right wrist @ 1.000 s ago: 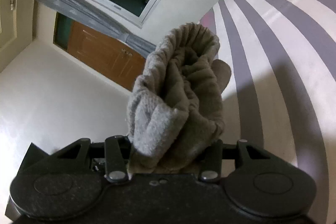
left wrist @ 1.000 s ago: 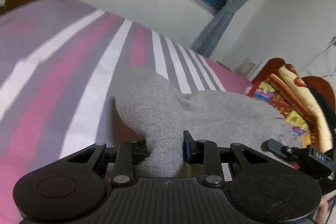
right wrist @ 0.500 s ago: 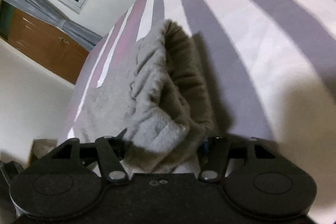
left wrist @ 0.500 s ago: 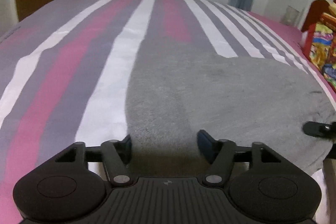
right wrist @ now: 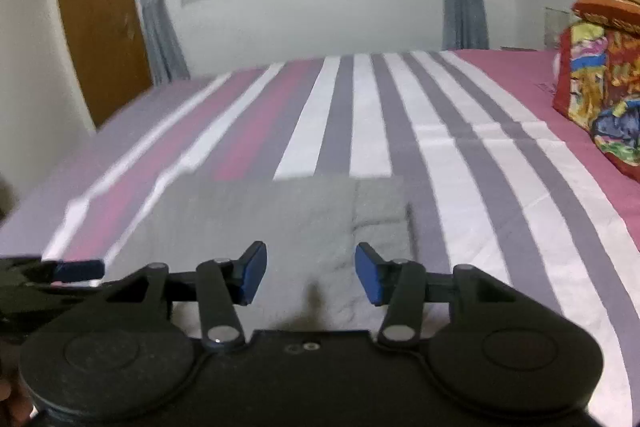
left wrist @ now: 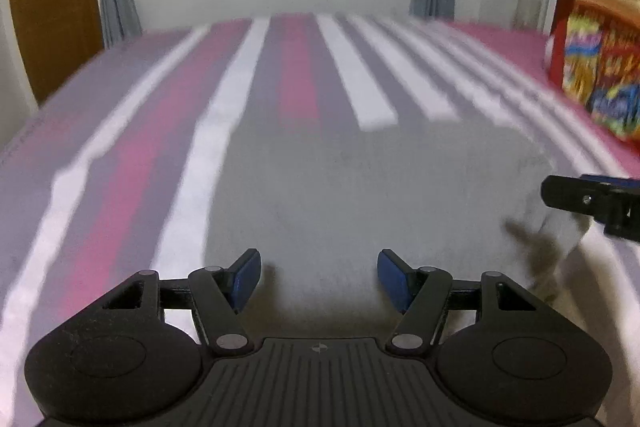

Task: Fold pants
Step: 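Open the right tool and release the folded sweatpants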

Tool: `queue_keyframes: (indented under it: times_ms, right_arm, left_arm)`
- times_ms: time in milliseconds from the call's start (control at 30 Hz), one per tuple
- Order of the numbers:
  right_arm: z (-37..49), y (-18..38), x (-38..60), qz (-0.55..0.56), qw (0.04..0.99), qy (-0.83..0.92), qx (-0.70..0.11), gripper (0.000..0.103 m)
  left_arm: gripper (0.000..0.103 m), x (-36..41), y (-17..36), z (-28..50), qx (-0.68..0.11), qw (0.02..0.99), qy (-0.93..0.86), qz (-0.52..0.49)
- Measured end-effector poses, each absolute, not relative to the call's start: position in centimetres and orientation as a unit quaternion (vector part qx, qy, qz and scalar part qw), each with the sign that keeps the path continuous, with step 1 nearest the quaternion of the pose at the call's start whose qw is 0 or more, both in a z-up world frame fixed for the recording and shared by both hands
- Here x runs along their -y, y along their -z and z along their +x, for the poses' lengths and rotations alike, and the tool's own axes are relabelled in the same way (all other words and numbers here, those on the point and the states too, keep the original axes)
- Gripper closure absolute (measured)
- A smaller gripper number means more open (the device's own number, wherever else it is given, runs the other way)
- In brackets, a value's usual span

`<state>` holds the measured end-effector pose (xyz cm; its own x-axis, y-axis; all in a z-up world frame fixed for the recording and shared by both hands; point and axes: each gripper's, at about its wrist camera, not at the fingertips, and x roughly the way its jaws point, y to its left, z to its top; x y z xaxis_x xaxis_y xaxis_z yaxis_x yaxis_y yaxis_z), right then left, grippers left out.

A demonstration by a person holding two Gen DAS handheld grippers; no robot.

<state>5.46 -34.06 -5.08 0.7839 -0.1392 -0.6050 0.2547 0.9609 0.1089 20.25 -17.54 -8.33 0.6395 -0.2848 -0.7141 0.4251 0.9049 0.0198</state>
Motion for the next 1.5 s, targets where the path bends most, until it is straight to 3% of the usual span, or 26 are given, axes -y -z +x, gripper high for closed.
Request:
queue_keyframes:
  times_ms: [133, 300, 333, 367, 433, 533, 667, 867, 1033, 1167, 1500]
  right_arm:
    - [7.2, 9.1, 33.1, 0.054, 0.918, 0.120, -0.373, 0.057]
    - [6.1, 7.7, 32.9, 0.090, 0.920, 0.115, -0.364, 0.055]
    - [5.9, 7.2, 33.2, 0.105, 0.920, 0.114, -0.360, 0.055]
    - [6.3, 7.0, 33.4, 0.117, 0.920, 0.116, -0.356, 0.055]
    - [5.2, 6.6, 33.3, 0.127, 0.921, 0.116, -0.350, 0.055]
    - [4.5, 6.5, 32.9, 0.130, 0.919, 0.113, -0.355, 0.055]
    - [2.5, 6.4, 32.2, 0.147, 0.916, 0.105, -0.357, 0.054]
    - [-1.1, 5.5, 30.8, 0.163, 0.917, 0.091, -0.352, 0.040]
    - [-2.0, 5.3, 30.2, 0.159, 0.913, 0.095, -0.365, 0.043]
    - [-4.0, 3.8, 29.7, 0.167, 0.918, 0.092, -0.348, 0.042]
    - [-10.5, -0.1, 27.3, 0.162, 0.931, 0.085, -0.315, 0.040]
  left_arm:
    - [0.038, 17.4, 10.6, 19.6, -0.377, 0.902, 0.188, 0.095]
    - [0.038, 17.3, 9.6, 19.2, -0.385, 0.898, 0.192, 0.095]
    - [0.034, 17.2, 9.4, 18.9, -0.383, 0.899, 0.191, 0.097]
    - [0.015, 17.1, 9.1, 18.5, -0.380, 0.901, 0.185, 0.099]
    - [0.000, 17.3, 8.5, 17.8, -0.367, 0.908, 0.181, 0.095]
    - [0.000, 16.8, 7.6, 16.3, -0.359, 0.909, 0.192, 0.084]
    - [0.000, 15.9, 6.8, 15.0, -0.404, 0.893, 0.184, 0.072]
    - [0.000, 13.5, 5.2, 10.7, -0.394, 0.903, 0.165, 0.043]
    - [0.000, 14.1, 5.1, 9.3, -0.412, 0.896, 0.140, 0.089]
    - [0.000, 13.2, 3.0, 6.7, -0.358, 0.923, 0.089, 0.106]
    - [0.000, 10.6, -1.0, 0.3, -0.338, 0.927, 0.111, 0.117]
